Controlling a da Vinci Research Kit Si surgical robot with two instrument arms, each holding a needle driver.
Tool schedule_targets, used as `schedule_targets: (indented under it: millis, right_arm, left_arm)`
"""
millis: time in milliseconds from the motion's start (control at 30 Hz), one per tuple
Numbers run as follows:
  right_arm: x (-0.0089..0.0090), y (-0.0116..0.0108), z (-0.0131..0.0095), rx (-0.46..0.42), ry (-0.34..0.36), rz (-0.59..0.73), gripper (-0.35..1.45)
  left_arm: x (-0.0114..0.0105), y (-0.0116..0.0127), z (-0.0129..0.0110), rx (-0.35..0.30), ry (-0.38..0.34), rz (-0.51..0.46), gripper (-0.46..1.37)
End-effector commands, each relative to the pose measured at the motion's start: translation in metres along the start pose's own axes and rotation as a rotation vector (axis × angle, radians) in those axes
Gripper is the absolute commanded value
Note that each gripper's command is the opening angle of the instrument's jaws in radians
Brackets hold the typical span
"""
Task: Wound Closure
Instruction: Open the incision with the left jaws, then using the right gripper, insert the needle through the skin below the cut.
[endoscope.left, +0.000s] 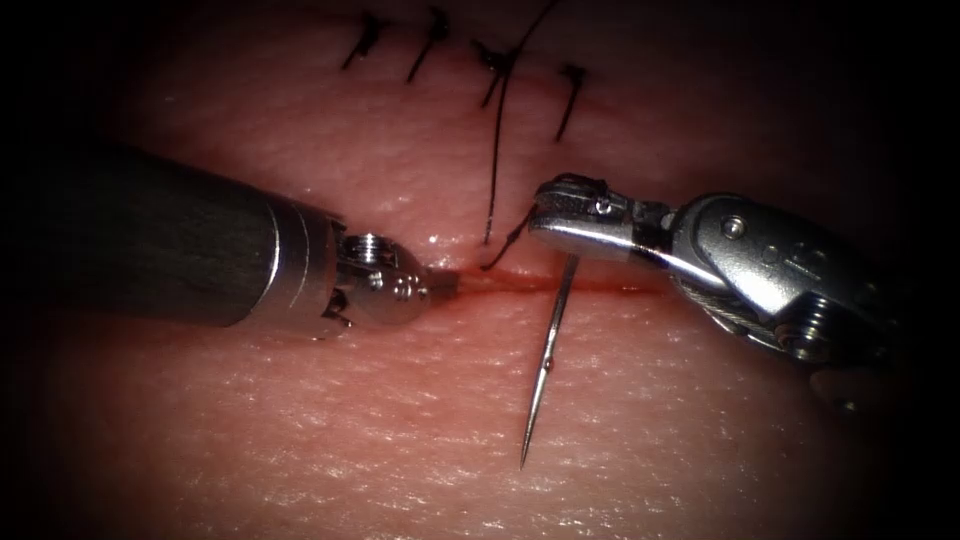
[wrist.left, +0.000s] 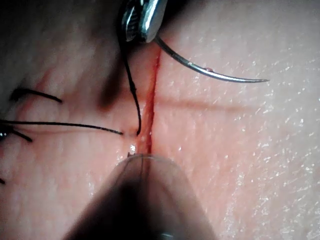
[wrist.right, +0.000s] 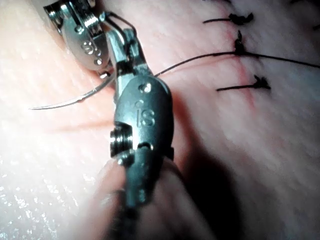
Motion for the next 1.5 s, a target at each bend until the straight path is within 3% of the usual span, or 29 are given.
schedule_targets:
  millis: [33,200,367,433,500,567,733,800,1033,1300,1500]
  right_arm:
    - [-0.0001,0.0000,0.0001,-0.006,0.001,-0.001,-0.35]
    - [-0.0002,-0.0001,0.0003,-0.003,0.005,-0.003,-0.35]
    - [-0.0004,-0.0002,0.0002,-0.003,0.009,-0.004,-0.35]
    - [-0.0004,-0.0002,0.0002,0.001,0.008,-0.005,-0.35]
    - [-0.0005,-0.0002,0.0002,0.001,0.009,-0.005,-0.35]
    - [-0.0005,-0.0002,0.0002,0.001,0.009,-0.005,-0.35]
    - [-0.0006,-0.0001,0.0003,0.000,0.008,-0.006,-0.35]
    - [-0.0006,0.0000,0.0003,0.000,0.009,-0.007,-0.35]
    - [-0.0009,0.0011,0.0009,-0.021,-0.008,-0.091,-0.35]
    - [-0.0011,0.0023,0.0019,-0.047,-0.030,-0.292,-0.35]
    - [-0.0011,0.0023,0.0020,-0.064,-0.015,-0.398,-0.35]
  left_arm:
    - [-0.0001,-0.0001,0.0001,-0.044,0.017,-0.027,-0.35]
    - [-0.0003,-0.0007,0.0002,-0.136,0.029,-0.111,-0.35]
    - [-0.0008,-0.0009,0.0005,-0.190,-0.048,-0.108,-0.29]
    - [-0.0011,-0.0008,0.0009,-0.193,-0.074,-0.108,-0.07]
    - [-0.0014,-0.0006,0.0013,-0.191,-0.088,-0.100,0.32]
    - [-0.0014,-0.0005,0.0016,-0.189,-0.086,-0.098,0.60]
    - [-0.0011,-0.0005,0.0017,-0.166,-0.095,-0.096,1.11]
    - [-0.0010,-0.0004,0.0016,-0.166,-0.096,-0.093,1.21]
    - [-0.0005,0.0001,0.0011,-0.184,-0.099,-0.097,1.27]
    - [0.0000,0.0012,0.0013,-0.270,-0.033,-0.105,1.30]
    - [0.0003,0.0012,0.0014,-0.283,-0.007,-0.097,1.34]
